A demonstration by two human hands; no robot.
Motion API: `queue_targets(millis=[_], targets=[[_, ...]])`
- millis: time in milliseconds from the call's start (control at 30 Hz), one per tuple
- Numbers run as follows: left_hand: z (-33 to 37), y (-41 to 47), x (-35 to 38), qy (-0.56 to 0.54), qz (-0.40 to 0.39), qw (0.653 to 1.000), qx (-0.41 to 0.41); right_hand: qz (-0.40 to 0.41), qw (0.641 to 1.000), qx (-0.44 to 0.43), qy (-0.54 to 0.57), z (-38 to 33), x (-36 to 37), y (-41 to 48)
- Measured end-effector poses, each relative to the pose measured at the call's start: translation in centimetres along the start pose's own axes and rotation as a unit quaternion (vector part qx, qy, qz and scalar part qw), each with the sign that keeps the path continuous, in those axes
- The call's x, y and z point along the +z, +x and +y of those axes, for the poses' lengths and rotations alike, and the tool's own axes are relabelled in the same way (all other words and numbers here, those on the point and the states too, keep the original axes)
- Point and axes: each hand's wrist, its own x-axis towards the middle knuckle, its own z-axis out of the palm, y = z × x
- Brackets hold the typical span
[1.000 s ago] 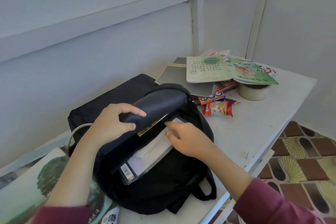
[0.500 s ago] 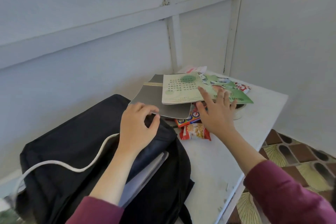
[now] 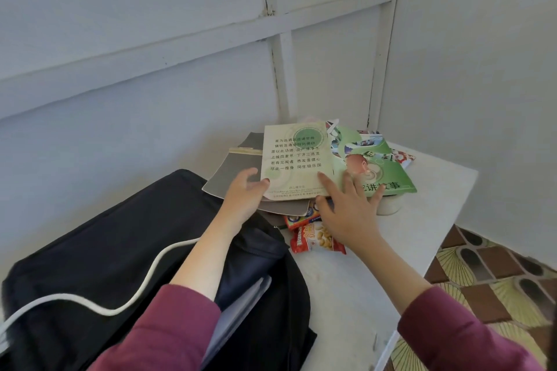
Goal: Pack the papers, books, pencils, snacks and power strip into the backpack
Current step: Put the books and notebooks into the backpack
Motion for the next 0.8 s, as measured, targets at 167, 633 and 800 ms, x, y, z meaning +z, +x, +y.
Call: queue_targets(millis=[167,633,800], targets=[[0.0,1.0,0.6,-0.085,0.015,0.995,-0.049,0.021,0.999,-0.012,0.049,0.6,-0.8,-0.8],[-0.4,-0.5,0.4,-0.151,-0.046,0.986,0.057,0.035,0.984,-0.013,0.176,0.8,-2.4,-2.8],[0.1,-2.5,0.0,-0.206,-0.079,0.967,0.130,0.079,0.974,-0.017,0.210,1.3,-2.3,-2.7]])
